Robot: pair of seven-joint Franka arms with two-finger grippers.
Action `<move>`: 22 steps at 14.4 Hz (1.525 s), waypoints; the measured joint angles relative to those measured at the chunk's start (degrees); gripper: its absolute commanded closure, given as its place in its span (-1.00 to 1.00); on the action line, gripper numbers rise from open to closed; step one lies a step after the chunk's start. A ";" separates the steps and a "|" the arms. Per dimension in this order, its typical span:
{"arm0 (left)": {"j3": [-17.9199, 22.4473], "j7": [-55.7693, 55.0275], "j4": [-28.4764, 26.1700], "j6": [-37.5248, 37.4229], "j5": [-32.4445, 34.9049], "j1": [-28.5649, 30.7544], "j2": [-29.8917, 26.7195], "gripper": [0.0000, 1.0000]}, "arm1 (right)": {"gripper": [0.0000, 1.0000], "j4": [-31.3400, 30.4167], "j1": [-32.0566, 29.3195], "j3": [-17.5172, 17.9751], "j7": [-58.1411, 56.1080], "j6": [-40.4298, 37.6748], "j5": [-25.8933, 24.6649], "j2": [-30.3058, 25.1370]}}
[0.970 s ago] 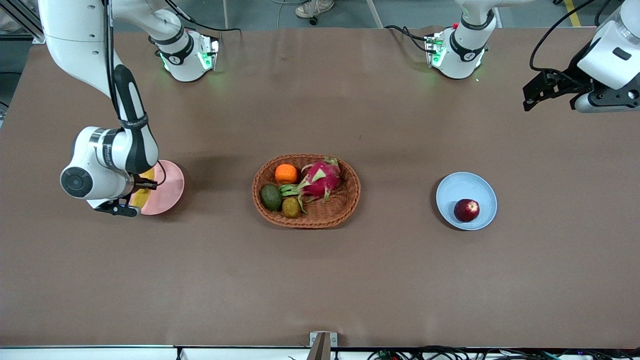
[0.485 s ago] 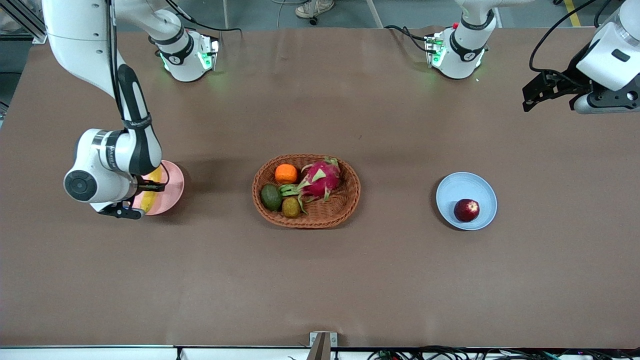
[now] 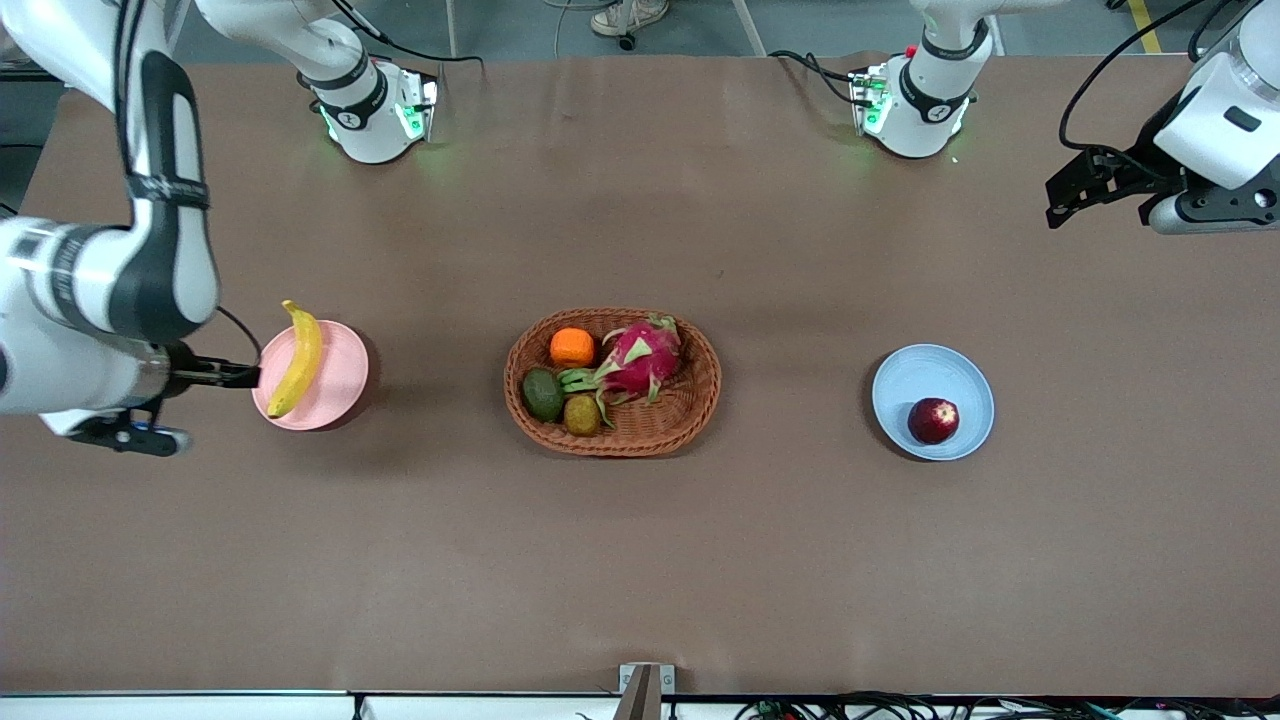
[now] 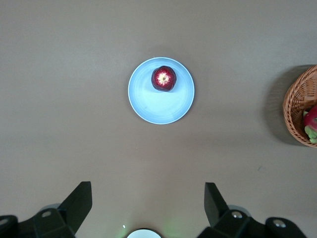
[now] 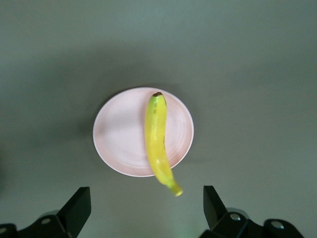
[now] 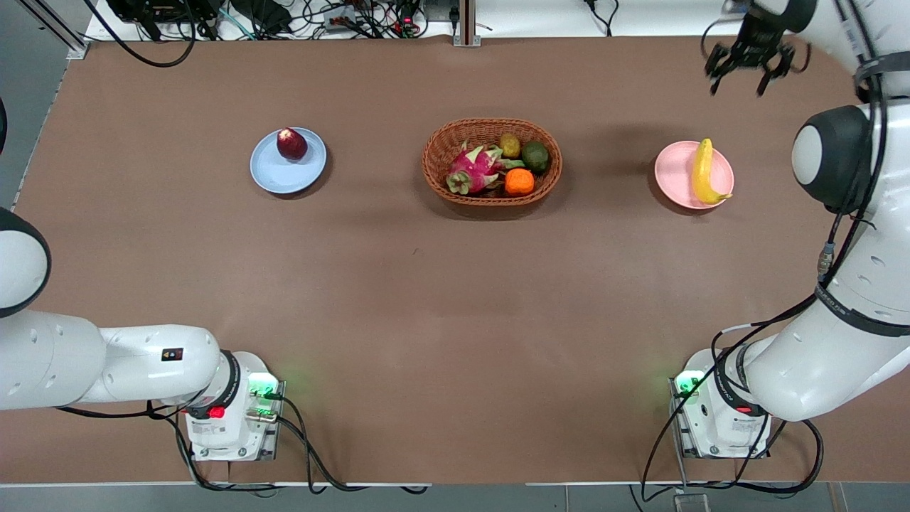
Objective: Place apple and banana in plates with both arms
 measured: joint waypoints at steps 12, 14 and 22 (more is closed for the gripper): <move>0.06 0.00 -0.10 2.88 0.00 0.04 1.04 -1.00 | -1.00 9.48 -3.54 1.93 -0.04 -0.61 0.01 -9.24; 0.06 0.00 -0.07 2.96 0.00 0.04 1.05 -1.00 | -1.00 9.99 -12.58 11.82 -0.04 -0.57 -0.17 -10.07; -0.27 0.00 0.29 3.00 0.00 -0.07 1.03 -1.00 | -1.00 8.80 -30.94 31.03 -0.16 -1.44 -4.73 -15.51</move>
